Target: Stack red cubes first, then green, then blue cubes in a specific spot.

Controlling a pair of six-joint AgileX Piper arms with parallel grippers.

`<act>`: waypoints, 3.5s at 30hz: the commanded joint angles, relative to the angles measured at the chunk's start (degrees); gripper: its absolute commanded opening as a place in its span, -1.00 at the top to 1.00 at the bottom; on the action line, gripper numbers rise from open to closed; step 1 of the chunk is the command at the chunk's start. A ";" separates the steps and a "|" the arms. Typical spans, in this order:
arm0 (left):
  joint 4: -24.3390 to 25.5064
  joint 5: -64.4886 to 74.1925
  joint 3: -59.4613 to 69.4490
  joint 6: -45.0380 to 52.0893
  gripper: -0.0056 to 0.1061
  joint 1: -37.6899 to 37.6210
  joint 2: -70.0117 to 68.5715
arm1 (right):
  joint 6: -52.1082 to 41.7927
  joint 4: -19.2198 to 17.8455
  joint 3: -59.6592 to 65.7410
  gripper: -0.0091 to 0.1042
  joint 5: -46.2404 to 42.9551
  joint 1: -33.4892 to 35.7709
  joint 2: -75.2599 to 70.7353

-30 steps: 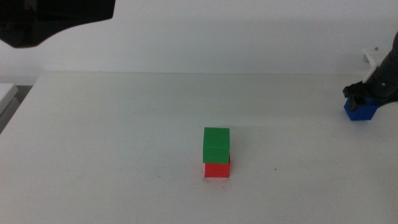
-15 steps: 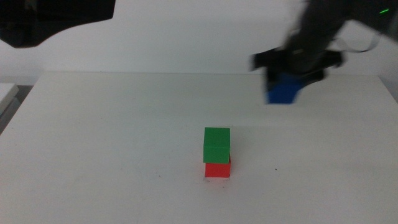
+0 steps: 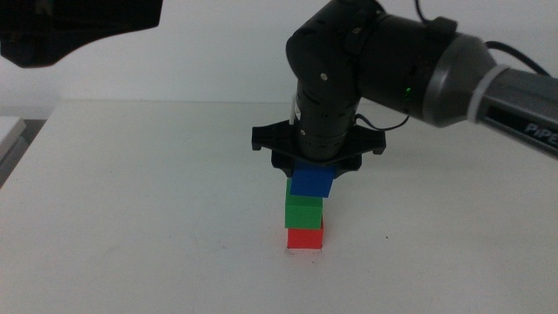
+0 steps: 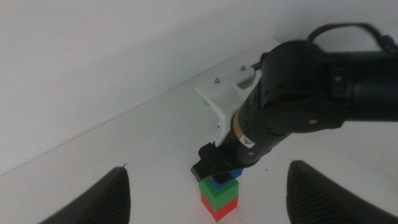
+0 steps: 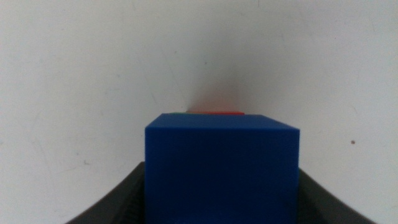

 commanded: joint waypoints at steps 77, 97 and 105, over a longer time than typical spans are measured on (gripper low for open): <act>-0.68 -11.97 10.07 0.01 -0.56 5.97 -4.84 | -52.51 20.50 40.13 -0.80 -21.48 -43.24 -61.20; -2.66 -20.74 41.08 0.01 -0.56 38.41 -26.54 | -52.01 9.89 55.15 -0.80 -34.88 -43.24 -70.19; -7.13 -30.84 46.46 0.01 -0.56 38.50 -31.67 | -51.97 12.54 81.09 -0.80 -48.08 -43.38 -92.06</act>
